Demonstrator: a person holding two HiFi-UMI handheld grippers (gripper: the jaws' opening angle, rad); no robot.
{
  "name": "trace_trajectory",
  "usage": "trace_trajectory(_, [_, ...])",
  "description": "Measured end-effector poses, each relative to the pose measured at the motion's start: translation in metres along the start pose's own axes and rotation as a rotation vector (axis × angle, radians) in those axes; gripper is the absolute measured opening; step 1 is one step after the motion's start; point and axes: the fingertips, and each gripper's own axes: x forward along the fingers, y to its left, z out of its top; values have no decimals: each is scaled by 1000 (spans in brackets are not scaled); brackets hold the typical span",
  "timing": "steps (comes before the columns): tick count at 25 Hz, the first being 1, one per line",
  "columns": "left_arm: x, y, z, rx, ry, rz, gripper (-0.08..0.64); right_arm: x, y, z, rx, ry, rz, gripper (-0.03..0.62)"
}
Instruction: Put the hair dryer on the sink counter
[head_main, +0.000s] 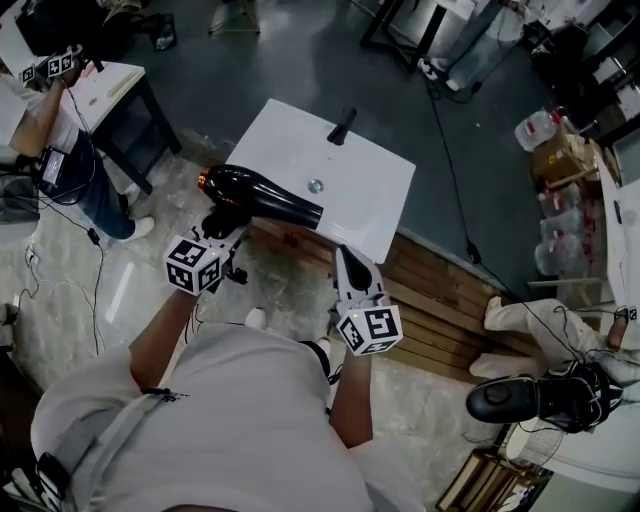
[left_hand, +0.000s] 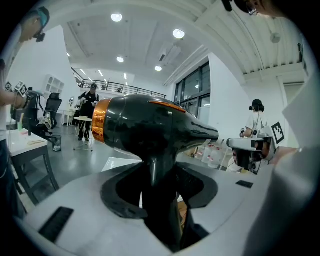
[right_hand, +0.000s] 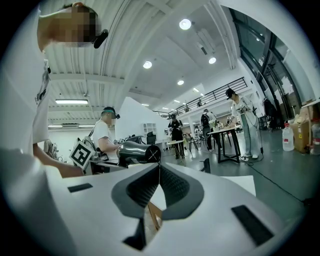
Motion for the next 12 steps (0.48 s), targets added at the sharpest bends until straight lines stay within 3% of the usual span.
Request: trace_trajectory(12, [-13, 45, -6, -24, -3, 6, 179, 37, 28, -5, -14, 26, 1, 9])
